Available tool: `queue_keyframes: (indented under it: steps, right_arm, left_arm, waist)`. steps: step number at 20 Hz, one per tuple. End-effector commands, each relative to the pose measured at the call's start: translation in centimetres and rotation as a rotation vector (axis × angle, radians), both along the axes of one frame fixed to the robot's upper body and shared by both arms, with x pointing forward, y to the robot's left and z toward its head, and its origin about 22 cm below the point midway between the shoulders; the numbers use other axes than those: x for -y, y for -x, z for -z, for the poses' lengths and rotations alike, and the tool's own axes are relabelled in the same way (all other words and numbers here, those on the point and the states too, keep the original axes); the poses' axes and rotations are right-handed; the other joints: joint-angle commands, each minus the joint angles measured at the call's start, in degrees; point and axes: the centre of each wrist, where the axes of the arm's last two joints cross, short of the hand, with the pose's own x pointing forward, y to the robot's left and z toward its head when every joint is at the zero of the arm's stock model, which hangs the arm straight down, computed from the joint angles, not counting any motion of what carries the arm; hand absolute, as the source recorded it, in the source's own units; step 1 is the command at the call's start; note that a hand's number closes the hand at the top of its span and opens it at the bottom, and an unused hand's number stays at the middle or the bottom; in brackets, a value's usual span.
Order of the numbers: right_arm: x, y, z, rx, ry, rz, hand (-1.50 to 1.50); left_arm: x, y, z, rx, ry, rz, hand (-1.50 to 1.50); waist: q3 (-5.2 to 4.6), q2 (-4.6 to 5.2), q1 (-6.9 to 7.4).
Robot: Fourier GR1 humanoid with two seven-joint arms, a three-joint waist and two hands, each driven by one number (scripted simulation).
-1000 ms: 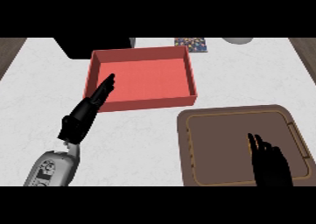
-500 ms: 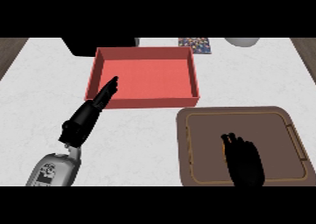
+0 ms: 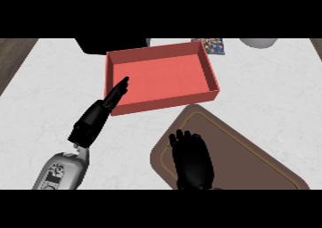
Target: Pick the croissant from the tray and place it in the cardboard box
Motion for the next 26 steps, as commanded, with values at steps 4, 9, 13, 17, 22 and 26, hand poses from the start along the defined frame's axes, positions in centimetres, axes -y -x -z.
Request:
queue_keyframes:
  steps: [4,9,13,17,22,26]
  right_arm:
    - [-6.7,0.2,-5.2,0.18,-0.127,-0.074,1.5]
    - [-9.0,3.5,-8.6,0.214,-0.206,-0.148,1.5]
    - [-8.6,5.2,-13.5,0.281,-0.38,-0.175,1.5]
    - [-9.6,3.8,-16.2,0.344,-0.41,-0.111,1.5]
    - [-10.1,2.4,-18.2,0.345,-0.476,-0.04,1.5]
    - [-10.7,0.8,-19.4,0.38,-0.477,0.022,1.5]
  left_arm:
    - [-0.4,-0.2,-0.2,-0.006,-0.011,-0.009,0.0]
    - [-1.2,-1.2,0.6,-0.012,0.002,-0.034,0.0]
    - [-1.8,0.7,0.7,-0.032,0.0,-0.038,0.0]
    - [-1.9,0.4,2.3,-0.025,-0.015,-0.056,0.0]
    - [-1.3,-0.9,-0.5,-0.006,-0.006,-0.045,0.0]
    - [-2.0,-0.3,0.7,-0.005,0.002,-0.048,0.0]
  waist:
    - [0.56,-0.14,-0.46]
    - [0.5,-0.34,-1.95]
    - [0.51,-0.86,-1.68]
    - [0.46,-0.58,-2.45]
    - [0.47,-0.71,-2.35]
    - [0.46,-0.62,-2.61]
